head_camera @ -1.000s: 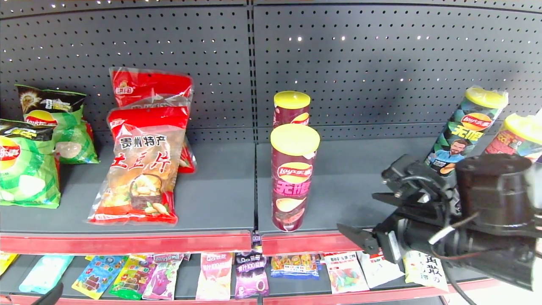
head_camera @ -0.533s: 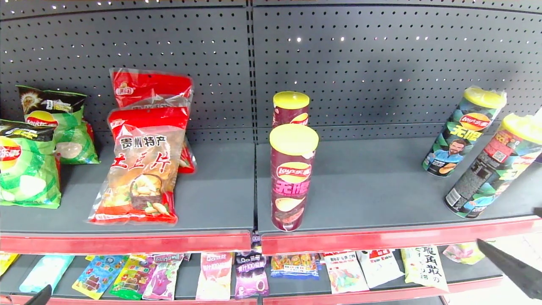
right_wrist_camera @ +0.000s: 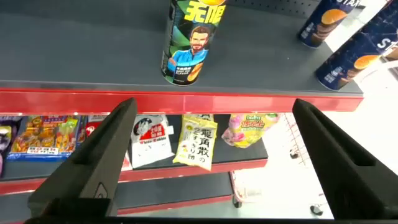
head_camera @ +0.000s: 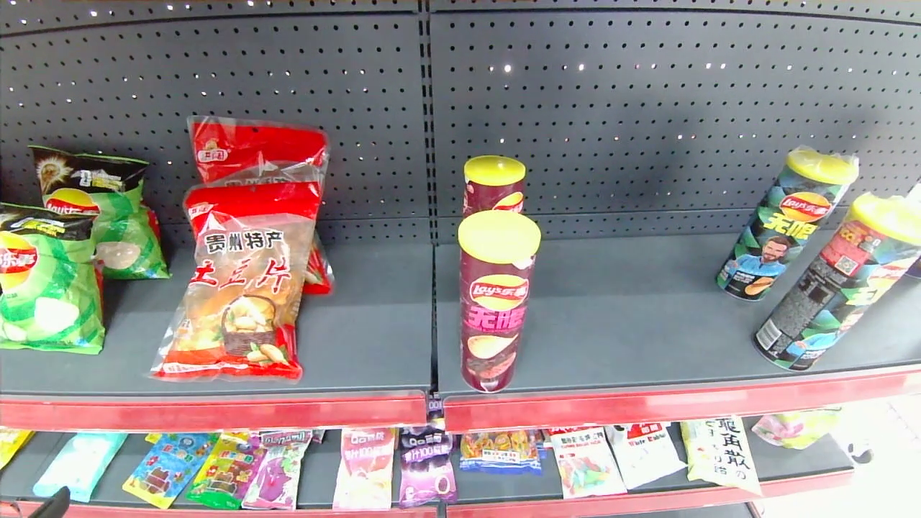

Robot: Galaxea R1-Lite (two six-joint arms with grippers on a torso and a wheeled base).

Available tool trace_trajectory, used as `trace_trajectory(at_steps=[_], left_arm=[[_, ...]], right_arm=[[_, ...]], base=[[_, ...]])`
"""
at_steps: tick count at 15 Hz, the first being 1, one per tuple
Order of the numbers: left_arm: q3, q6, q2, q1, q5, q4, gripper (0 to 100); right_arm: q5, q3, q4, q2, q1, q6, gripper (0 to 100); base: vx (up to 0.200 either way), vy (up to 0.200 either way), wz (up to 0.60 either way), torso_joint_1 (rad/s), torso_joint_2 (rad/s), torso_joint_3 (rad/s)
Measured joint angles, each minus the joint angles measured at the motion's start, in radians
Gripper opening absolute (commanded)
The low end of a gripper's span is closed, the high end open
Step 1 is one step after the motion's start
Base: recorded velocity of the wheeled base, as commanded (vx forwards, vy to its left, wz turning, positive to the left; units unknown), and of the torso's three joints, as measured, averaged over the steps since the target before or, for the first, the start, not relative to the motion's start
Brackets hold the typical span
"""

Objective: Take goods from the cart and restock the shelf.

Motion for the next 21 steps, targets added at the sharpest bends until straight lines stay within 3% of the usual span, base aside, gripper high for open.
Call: trace_trajectory(at_steps=[21], left_arm=[[0.002, 0.006, -0.020, 0.000, 0.002, 0.001, 100]], right_arm=[[0.031, 0.063, 0.000, -0.010, 0.000, 0.054, 100]], base=[[0.000, -0.200, 0.00, 0.000, 0.00, 0.002]])
